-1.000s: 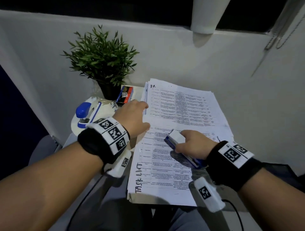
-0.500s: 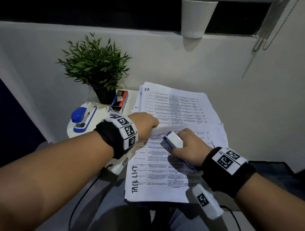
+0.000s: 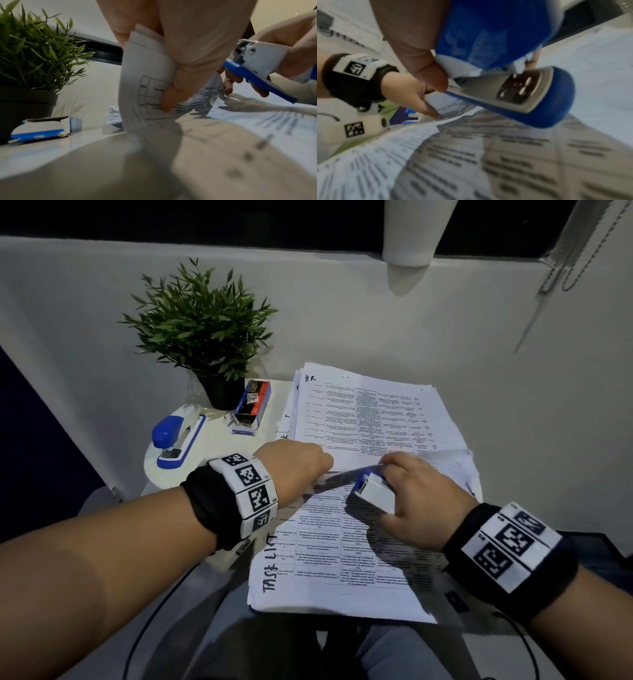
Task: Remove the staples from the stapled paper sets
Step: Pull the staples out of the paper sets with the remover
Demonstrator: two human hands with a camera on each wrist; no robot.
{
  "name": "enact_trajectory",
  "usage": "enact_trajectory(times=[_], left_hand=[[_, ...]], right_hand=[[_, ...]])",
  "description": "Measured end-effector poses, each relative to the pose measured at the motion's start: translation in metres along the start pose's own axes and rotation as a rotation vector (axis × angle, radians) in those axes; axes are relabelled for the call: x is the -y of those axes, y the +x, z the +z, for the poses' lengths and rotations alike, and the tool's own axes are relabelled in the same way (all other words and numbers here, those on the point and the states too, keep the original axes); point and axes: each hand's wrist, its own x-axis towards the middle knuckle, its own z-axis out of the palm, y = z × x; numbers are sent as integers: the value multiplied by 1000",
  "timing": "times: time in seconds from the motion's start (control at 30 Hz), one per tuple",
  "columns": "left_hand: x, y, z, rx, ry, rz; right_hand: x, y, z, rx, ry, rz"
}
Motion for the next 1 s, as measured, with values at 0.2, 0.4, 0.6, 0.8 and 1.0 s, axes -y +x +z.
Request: enact_trajectory(times=[0.2, 0.4, 0.6, 0.8, 1.0], left_hand=[[2, -14, 12, 39, -33, 35], [-3, -24, 17, 95, -53, 49], [-11, -34, 19, 97, -70, 63], [-17, -38, 23, 16, -80, 47], [-25, -34, 15, -275, -218, -201]], right_hand=[[8, -24, 12, 210, -166, -64], [10, -32, 16, 264, -179, -67], [12, -31, 15, 249, -173, -66], [1, -29, 25, 240, -104, -65], [-5, -22, -4, -12, 429, 21]])
